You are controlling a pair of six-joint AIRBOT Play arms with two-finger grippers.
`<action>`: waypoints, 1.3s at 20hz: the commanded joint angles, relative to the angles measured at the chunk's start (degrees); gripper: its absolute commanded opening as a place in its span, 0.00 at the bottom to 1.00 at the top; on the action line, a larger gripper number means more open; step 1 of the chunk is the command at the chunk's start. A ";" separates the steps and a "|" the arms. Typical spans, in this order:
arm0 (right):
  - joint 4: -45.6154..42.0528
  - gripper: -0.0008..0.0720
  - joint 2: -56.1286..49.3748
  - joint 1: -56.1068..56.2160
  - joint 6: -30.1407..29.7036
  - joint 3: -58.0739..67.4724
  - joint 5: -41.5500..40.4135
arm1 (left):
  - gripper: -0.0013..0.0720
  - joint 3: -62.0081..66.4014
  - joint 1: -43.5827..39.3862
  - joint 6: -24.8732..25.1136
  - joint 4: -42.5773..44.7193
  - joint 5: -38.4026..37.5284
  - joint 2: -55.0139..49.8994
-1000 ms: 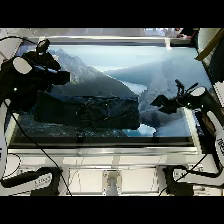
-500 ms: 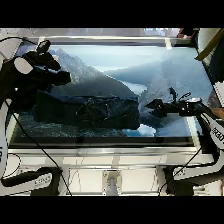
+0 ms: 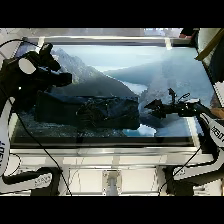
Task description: Fold the clothes and pants, and hang the long-sleeved shirts on hangers.
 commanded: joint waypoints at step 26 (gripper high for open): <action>3.37 0.08 -7.58 16.15 0.59 14.40 13.94 | 0.05 -0.07 -1.36 -0.20 -3.65 0.00 -2.21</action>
